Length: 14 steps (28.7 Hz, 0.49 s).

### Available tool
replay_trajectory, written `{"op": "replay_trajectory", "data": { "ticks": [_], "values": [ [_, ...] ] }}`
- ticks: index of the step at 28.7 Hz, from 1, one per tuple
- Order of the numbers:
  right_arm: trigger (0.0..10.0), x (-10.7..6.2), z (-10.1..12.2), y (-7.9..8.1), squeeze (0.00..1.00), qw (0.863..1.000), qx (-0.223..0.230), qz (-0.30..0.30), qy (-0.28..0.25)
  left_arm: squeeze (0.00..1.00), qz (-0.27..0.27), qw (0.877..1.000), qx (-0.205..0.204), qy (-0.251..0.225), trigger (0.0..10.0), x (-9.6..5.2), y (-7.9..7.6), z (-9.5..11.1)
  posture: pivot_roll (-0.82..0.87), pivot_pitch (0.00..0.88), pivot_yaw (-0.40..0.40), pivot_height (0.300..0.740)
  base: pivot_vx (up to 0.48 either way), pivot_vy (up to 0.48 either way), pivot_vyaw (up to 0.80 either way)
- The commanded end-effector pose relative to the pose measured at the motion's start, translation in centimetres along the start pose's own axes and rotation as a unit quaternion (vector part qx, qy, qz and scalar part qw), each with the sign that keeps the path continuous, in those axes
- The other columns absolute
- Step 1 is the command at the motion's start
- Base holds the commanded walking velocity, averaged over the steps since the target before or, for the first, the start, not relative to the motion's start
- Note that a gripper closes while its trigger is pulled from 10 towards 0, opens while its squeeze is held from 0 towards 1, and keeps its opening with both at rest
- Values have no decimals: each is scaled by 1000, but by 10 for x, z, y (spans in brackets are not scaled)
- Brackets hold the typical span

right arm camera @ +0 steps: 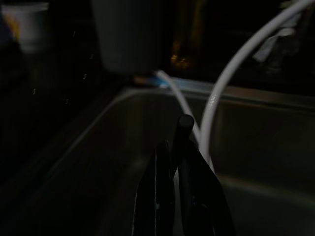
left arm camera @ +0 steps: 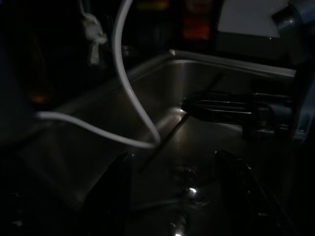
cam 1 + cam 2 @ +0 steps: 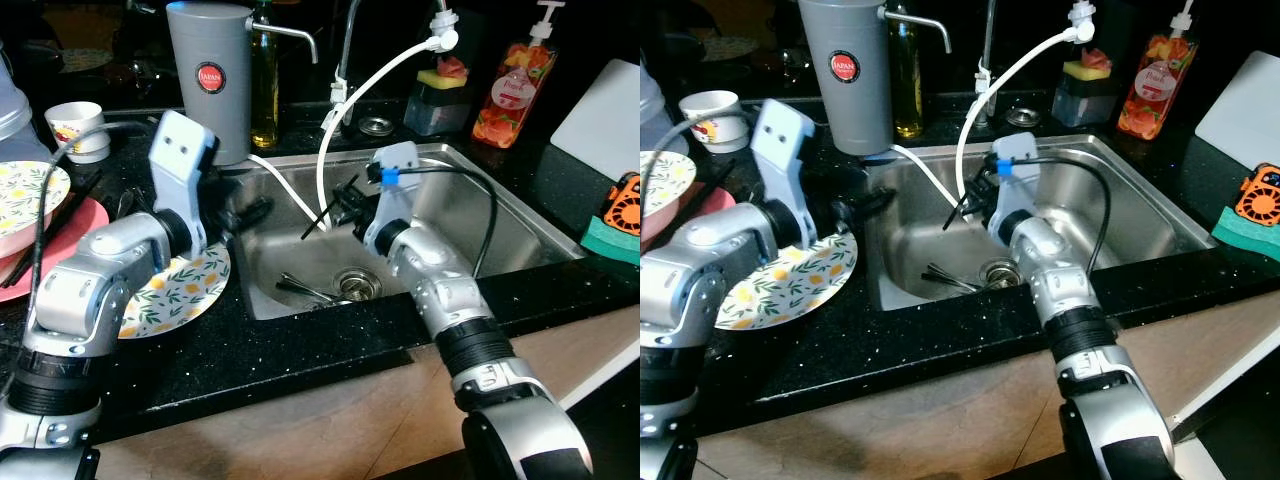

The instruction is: Kitchen organization

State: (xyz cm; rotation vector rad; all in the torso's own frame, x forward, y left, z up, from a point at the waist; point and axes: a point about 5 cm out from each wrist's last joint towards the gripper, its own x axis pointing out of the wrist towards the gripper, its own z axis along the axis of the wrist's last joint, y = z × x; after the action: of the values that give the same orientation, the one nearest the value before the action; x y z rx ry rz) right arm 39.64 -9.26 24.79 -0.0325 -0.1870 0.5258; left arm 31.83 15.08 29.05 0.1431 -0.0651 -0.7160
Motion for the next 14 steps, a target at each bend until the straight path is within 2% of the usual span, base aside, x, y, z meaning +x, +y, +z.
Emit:
{"op": "replay_trajectory", "data": {
  "ticks": [1,3,4,7,10,14],
  "values": [
    [10000,2,-8,4,0,999,-21,16,19,0,-50,999,-10,18,10000,-4,-12,-3,10,93,-50,740,0,0,0],
    [10000,4,-18,10,0,998,-34,30,37,0,-95,995,-18,31,10000,-7,-23,-7,11,88,-54,740,0,0,0],
    [10000,5,-21,11,0,998,-35,31,42,0,-101,994,-32,39,10000,-7,-25,-9,11,88,-54,740,0,0,0],
    [10000,6,-23,11,0,998,-43,27,46,0,-116,991,-33,56,10000,-8,-28,-12,11,86,-55,740,0,0,0],
    [10000,7,-24,10,0,998,-43,26,47,0,-122,990,-32,69,10000,-9,-29,-14,9,82,-55,740,0,0,0],
    [10000,8,-25,10,0,997,-42,26,51,0,-104,988,-7,112,10000,-12,-26,-23,9,76,-58,740,0,0,0]
  ]
}}
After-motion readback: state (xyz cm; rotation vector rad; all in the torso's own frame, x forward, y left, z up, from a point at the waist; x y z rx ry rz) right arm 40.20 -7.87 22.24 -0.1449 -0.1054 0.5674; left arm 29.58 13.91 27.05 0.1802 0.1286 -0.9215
